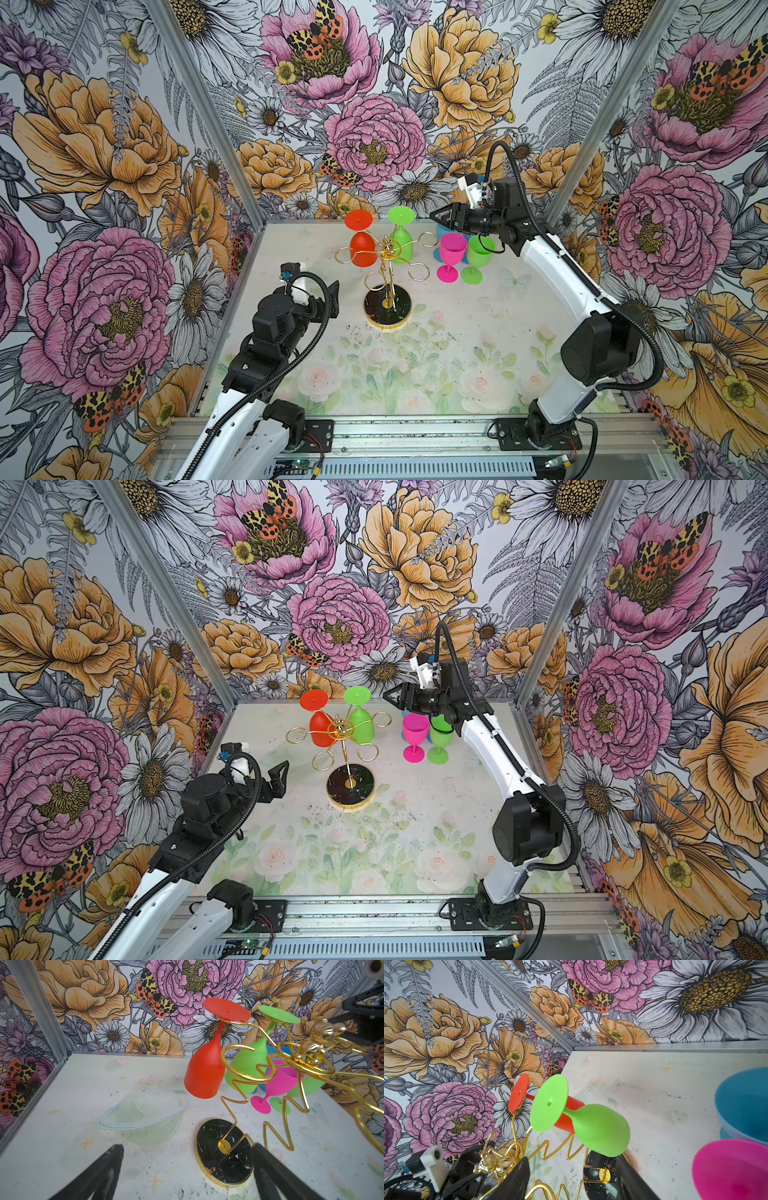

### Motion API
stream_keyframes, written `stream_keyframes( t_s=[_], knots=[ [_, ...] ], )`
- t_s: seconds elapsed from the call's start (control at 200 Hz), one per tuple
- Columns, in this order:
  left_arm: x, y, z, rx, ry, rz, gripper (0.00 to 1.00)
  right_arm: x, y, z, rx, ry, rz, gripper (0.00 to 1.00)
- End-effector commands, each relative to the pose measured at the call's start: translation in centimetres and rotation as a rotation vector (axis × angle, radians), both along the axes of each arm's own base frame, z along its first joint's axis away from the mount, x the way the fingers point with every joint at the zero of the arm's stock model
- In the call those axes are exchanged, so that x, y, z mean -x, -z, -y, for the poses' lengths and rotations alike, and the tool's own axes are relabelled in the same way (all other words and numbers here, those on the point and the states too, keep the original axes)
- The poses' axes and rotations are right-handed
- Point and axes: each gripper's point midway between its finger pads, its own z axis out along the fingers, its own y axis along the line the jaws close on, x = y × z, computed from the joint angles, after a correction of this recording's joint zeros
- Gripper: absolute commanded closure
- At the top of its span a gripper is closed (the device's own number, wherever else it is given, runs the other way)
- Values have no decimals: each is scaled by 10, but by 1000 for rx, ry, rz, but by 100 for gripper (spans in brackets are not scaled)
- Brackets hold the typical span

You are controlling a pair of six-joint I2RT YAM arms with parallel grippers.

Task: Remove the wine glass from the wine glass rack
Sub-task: 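Raise the right gripper and move it to the green glass on the rack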

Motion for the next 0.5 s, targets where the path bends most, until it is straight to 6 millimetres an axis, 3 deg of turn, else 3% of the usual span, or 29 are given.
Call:
stream_keyframes(
  t_s=[0.0, 0.495],
  knots=[
    [1, -3, 2, 24, 14, 17, 3, -2, -14, -15, -53, -49, 21, 35],
    [3, -4, 2, 26, 22, 25, 3, -13, -8, -40, -98, -107, -12, 41]
  ],
)
